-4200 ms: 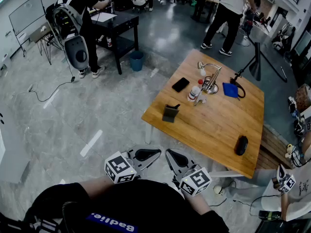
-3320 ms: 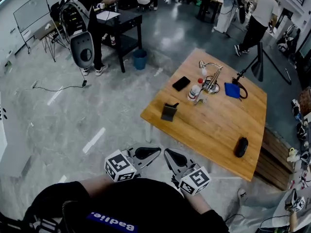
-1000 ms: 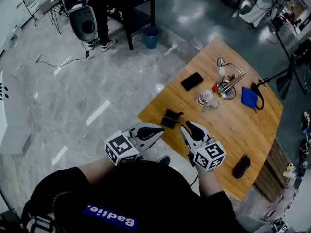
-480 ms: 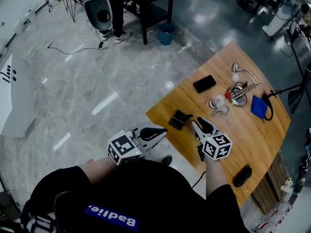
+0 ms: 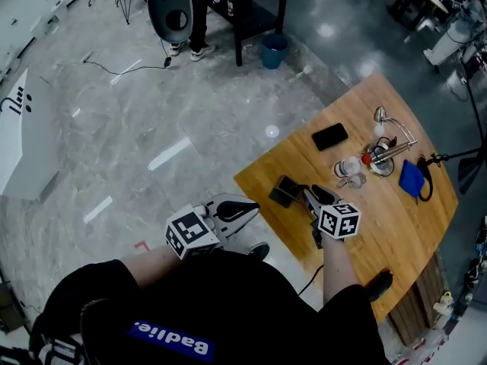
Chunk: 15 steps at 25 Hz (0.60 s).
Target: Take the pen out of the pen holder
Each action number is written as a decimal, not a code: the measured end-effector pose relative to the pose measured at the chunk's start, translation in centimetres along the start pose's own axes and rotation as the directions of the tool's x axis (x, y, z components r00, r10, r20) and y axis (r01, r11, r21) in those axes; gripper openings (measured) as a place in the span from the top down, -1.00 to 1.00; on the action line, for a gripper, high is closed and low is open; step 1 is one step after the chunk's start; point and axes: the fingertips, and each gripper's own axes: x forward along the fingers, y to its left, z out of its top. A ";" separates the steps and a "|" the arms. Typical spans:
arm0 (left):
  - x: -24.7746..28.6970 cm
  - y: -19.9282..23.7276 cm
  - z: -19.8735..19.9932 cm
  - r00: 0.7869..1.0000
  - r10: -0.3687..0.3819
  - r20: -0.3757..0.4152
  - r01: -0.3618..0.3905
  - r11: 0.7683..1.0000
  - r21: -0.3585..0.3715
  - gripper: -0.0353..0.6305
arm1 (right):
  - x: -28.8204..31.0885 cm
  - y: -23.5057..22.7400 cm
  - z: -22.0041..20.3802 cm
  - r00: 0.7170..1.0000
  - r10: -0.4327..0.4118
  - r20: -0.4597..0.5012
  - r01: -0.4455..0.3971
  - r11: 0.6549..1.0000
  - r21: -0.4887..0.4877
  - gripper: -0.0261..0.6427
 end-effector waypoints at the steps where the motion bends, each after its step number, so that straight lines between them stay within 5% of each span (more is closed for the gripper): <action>1: -0.1 0.2 0.0 1.000 0.006 -0.001 -0.006 1.000 -0.002 0.87 | 0.4 -0.2 -0.2 1.000 0.003 -0.007 -0.003 1.000 0.004 0.58; 10: -1.2 1.2 -0.4 0.999 0.045 0.001 -0.045 0.999 -0.017 0.87 | 2.2 -1.1 -1.5 0.998 0.004 -0.063 -0.003 1.000 0.007 0.59; 15: -1.4 1.3 -0.5 0.999 0.051 0.004 -0.050 0.998 -0.023 0.87 | 2.0 -0.8 -1.1 0.999 0.004 -0.049 -0.004 1.000 -0.003 0.77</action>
